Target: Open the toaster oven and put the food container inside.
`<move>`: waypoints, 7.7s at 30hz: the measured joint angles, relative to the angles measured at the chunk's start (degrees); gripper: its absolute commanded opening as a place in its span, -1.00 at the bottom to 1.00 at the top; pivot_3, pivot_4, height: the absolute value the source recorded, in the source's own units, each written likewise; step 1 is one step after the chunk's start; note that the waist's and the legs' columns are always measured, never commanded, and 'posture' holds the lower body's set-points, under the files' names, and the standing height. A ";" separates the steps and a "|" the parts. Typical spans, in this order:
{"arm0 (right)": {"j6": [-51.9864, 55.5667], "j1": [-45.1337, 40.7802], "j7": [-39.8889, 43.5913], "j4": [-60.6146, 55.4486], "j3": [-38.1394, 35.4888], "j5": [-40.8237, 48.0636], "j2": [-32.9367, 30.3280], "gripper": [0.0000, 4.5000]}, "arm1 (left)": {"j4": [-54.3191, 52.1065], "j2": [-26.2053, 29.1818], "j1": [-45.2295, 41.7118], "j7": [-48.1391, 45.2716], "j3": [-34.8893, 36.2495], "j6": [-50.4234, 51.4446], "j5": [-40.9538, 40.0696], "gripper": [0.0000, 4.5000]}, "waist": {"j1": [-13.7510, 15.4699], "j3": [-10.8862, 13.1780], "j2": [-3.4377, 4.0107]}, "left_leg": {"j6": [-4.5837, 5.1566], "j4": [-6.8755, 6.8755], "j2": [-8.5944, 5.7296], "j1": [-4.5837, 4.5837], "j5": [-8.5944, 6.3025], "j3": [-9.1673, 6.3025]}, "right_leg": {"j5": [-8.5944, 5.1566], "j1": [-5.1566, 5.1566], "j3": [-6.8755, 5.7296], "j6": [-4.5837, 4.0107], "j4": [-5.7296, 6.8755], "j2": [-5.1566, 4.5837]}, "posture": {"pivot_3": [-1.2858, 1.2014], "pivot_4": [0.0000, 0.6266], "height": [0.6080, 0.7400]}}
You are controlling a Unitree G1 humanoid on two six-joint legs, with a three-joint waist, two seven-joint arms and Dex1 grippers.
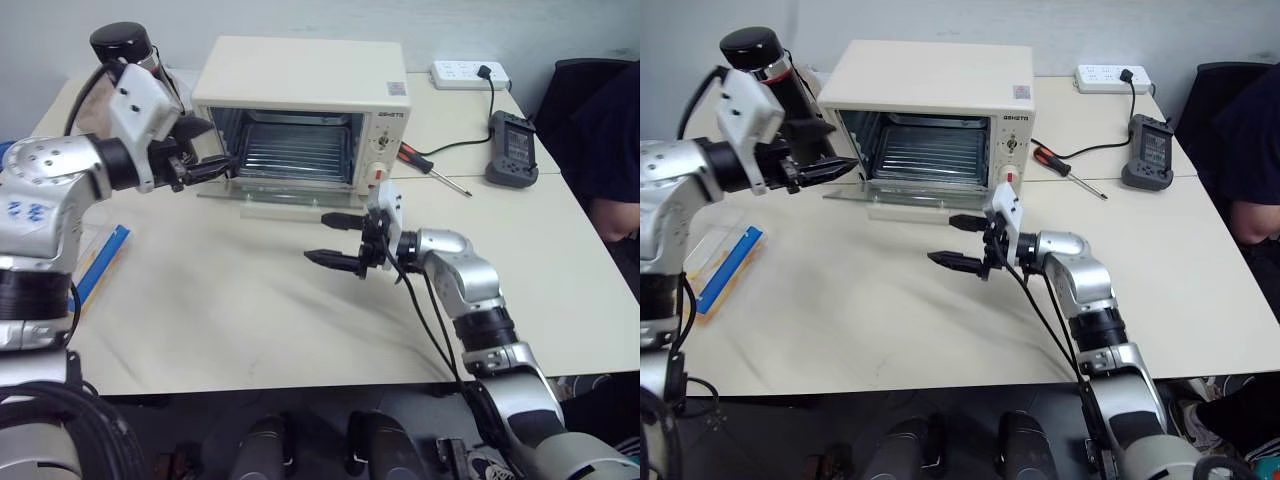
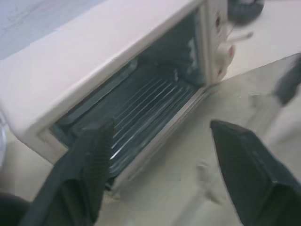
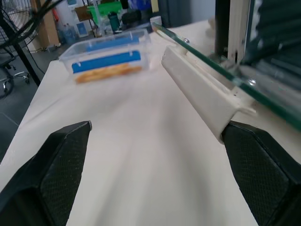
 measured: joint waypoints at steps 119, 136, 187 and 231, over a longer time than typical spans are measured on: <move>16.29 13.79 -4.32 -31.47 -14.38 19.10 -27.27 1.00 | -12.53 -12.23 -5.83 44.01 17.22 70.61 -17.80 -0.97 | 1.23 0.02 -1.21 | 0.11 0.30 0.34 0.05 -0.72 0.88 | 0.25 -0.24 1.16 0.11 -0.33 -0.12 | 0.03 -0.52 1.00; 16.35 16.77 -13.01 -36.90 -14.42 20.69 -26.68 1.00 | 13.31 -21.11 -15.75 40.27 10.58 50.53 -3.12 -0.02 | 1.39 0.03 -1.21 | 0.21 0.89 0.45 -0.02 -0.81 0.90 | 0.25 -0.24 1.24 0.12 -0.29 -0.13 | 0.03 -0.52 1.00; -5.36 -6.96 -25.37 6.32 8.15 -10.69 1.59 -1.00 | -7.54 -16.75 9.65 18.69 0.97 16.28 3.88 -0.98 | 0.01 0.05 -1.03 | 0.21 1.09 0.70 -0.10 -0.94 0.99 | 0.26 -0.29 1.27 0.05 0.04 0.11 | 0.03 -0.52 1.00; 17.87 19.41 -25.49 -24.23 4.48 0.81 -5.23 -1.00 | -25.48 22.47 36.52 -20.86 31.41 23.81 -15.48 0.99 | -0.26 0.12 -0.91 | -0.32 0.97 1.13 -0.33 -0.92 1.06 | 0.23 -0.97 1.54 -0.58 0.04 0.59 | 0.03 -0.52 1.00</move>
